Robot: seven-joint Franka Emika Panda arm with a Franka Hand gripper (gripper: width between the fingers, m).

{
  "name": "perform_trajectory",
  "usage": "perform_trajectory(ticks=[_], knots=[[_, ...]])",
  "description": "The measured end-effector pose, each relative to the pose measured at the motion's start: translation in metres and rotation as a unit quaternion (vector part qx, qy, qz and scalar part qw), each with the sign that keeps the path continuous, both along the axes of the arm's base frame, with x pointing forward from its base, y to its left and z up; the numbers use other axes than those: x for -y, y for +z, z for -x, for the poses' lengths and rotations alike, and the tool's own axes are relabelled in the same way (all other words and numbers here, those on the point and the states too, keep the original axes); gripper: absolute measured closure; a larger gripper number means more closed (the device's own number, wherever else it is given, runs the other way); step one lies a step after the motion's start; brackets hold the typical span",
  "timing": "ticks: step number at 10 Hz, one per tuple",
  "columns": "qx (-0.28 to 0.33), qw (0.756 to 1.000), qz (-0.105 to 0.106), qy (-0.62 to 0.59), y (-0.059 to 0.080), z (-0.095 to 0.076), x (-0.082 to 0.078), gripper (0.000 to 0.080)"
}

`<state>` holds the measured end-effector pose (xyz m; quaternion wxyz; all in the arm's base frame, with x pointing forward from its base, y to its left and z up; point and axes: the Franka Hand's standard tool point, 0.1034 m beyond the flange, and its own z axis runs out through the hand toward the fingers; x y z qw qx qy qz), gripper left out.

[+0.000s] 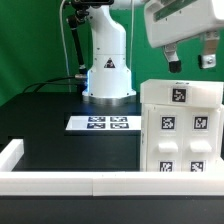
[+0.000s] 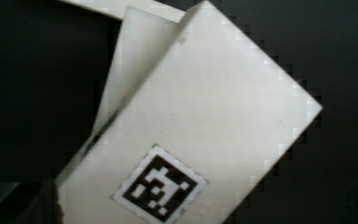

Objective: Assemble cabinet

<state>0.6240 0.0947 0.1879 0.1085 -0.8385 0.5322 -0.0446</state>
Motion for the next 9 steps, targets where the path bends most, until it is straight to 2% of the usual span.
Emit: perform_trajectory(ticks=[3, 6, 7, 8, 9], knots=[[0.009, 0.992, 0.024, 0.124, 0.0042, -0.0015, -0.0026, 0.0002], [0.024, 0.971, 0.044, 0.235, 0.0041, -0.0015, -0.0023, 0.0002], [0.033, 0.946, 0.068, 0.315, 0.0043, -0.0018, -0.001, 0.0002], [0.043, 0.907, 0.097, 0.407, 0.0049, -0.0031, -0.0001, 0.0002], [0.048, 0.882, 0.105, 0.458, 0.0051, -0.0033, 0.0017, 0.0002]])
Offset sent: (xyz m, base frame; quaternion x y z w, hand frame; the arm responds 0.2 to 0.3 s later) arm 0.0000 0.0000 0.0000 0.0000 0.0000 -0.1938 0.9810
